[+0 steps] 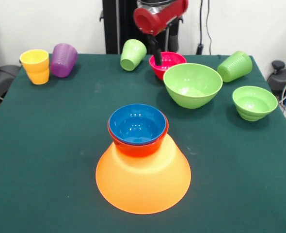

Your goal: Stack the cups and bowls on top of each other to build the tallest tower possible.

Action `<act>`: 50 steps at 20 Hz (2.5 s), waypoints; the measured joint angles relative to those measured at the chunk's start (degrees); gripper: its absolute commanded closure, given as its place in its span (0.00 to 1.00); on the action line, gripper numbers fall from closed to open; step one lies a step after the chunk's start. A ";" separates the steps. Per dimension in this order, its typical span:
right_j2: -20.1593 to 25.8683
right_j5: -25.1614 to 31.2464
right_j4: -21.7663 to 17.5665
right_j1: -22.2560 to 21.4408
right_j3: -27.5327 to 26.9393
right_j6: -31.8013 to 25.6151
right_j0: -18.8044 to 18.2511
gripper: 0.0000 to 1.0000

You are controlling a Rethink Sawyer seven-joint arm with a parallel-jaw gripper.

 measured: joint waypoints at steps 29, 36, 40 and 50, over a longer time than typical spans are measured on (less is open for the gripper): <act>-1.84 -14.39 -1.11 10.33 4.58 3.04 0.44 0.00; -2.00 -14.40 -1.96 14.31 4.57 3.04 0.17 0.00; -2.00 -14.42 -2.83 16.82 4.55 3.04 -0.37 0.00; -1.98 -14.42 -5.04 19.71 4.52 3.04 -2.36 1.00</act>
